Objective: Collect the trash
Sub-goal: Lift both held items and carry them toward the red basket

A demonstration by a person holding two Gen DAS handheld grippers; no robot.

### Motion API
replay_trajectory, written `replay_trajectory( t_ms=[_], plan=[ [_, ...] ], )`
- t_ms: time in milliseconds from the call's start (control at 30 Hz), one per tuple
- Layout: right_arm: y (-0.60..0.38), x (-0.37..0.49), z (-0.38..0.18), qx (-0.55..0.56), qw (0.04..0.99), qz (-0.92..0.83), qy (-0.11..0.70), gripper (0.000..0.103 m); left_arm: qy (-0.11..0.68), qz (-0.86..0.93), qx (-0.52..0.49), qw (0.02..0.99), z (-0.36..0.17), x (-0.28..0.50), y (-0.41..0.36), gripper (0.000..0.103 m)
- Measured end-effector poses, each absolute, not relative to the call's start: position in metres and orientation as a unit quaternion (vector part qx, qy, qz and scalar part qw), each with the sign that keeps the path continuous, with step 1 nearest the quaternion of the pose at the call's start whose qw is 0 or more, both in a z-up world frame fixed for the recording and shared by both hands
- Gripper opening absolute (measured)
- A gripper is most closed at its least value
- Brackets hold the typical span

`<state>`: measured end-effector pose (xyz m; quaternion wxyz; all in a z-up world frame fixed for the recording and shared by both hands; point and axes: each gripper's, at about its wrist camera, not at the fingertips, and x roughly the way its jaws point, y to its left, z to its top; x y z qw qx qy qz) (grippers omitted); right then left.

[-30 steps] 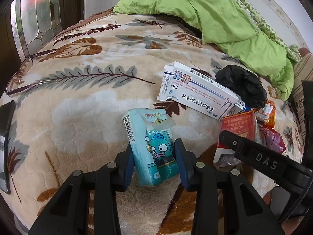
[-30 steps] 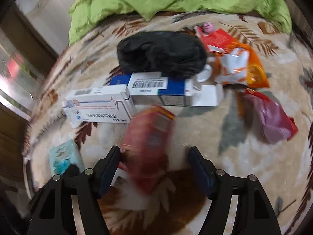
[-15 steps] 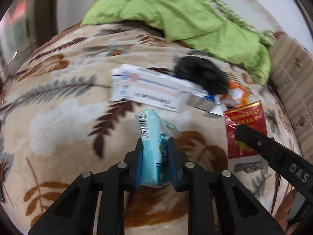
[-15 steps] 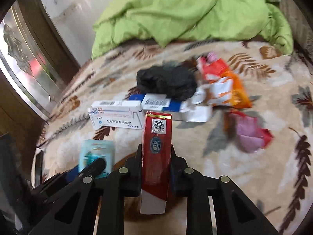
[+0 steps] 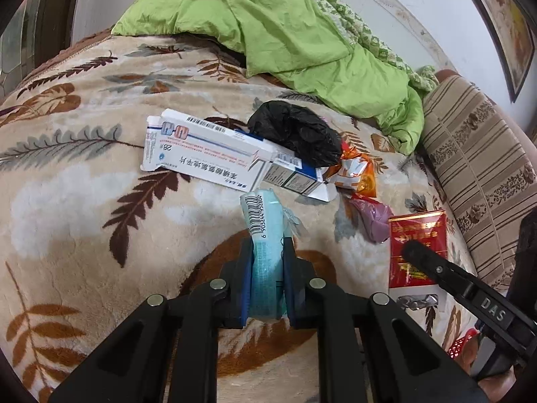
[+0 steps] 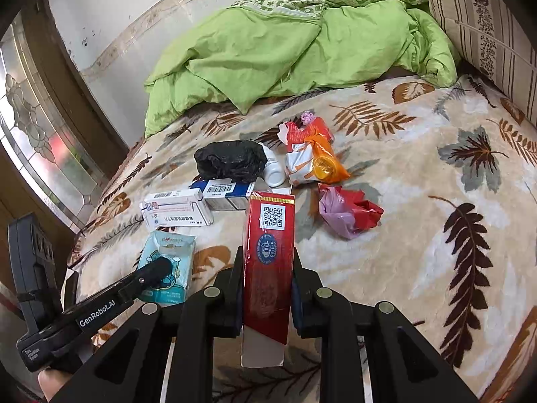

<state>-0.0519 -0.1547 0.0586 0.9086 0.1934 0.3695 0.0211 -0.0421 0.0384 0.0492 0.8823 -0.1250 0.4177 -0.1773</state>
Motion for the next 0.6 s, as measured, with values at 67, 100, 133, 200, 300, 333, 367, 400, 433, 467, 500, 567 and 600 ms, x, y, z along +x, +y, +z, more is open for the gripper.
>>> replay_trajectory(
  t_ms=[67, 100, 133, 200, 300, 333, 367, 400, 433, 467, 500, 567, 600],
  plan=[
    [-0.159, -0.053, 0.057, 0.202, 0.906, 0.019, 0.373, 0.023, 0.412, -0.178, -0.114, 0.886, 0.051, -0.044, 0.034, 0.015],
    [-0.161, -0.053, 0.057, 0.207, 0.904, 0.019, 0.374, 0.023, 0.410, -0.178, -0.106, 0.888, 0.052, -0.045, 0.031, 0.015],
    [-0.162, -0.053, 0.057, 0.209, 0.903, 0.018, 0.374, 0.023, 0.409, -0.179, -0.103, 0.889, 0.053, -0.046, 0.028, 0.015],
    [-0.164, -0.055, 0.059, 0.206, 0.905, 0.013, 0.372, 0.023, 0.407, -0.183, -0.096, 0.890, 0.054, -0.047, 0.024, 0.015],
    [-0.167, -0.058, 0.062, 0.203, 0.907, 0.009, 0.368, 0.023, 0.404, -0.190, -0.085, 0.891, 0.055, -0.050, 0.015, 0.015],
    [-0.168, -0.059, 0.063, 0.202, 0.908, 0.007, 0.368, 0.023, 0.403, -0.192, -0.082, 0.891, 0.056, -0.050, 0.012, 0.015],
    [-0.169, -0.060, 0.063, 0.201, 0.908, 0.006, 0.367, 0.023, 0.402, -0.194, -0.079, 0.891, 0.056, -0.052, 0.009, 0.015],
    [-0.169, -0.061, 0.063, 0.200, 0.908, 0.006, 0.368, 0.023, 0.401, -0.196, -0.077, 0.891, 0.057, -0.052, 0.007, 0.015],
    [-0.170, -0.061, 0.063, 0.200, 0.908, 0.005, 0.368, 0.023, 0.401, -0.199, -0.075, 0.891, 0.057, -0.053, 0.005, 0.015],
    [-0.171, -0.062, 0.063, 0.200, 0.908, 0.004, 0.368, 0.023, 0.400, -0.199, -0.072, 0.892, 0.057, -0.054, 0.003, 0.015],
    [-0.172, -0.062, 0.063, 0.200, 0.908, 0.004, 0.368, 0.023, 0.400, -0.201, -0.068, 0.892, 0.057, -0.055, 0.001, 0.015],
    [-0.173, -0.063, 0.063, 0.199, 0.909, 0.002, 0.367, 0.023, 0.398, -0.202, -0.062, 0.892, 0.057, -0.057, -0.002, 0.015],
    [-0.174, -0.063, 0.062, 0.199, 0.908, 0.002, 0.368, 0.023, 0.398, -0.203, -0.060, 0.893, 0.057, -0.057, -0.003, 0.015]
  ],
)
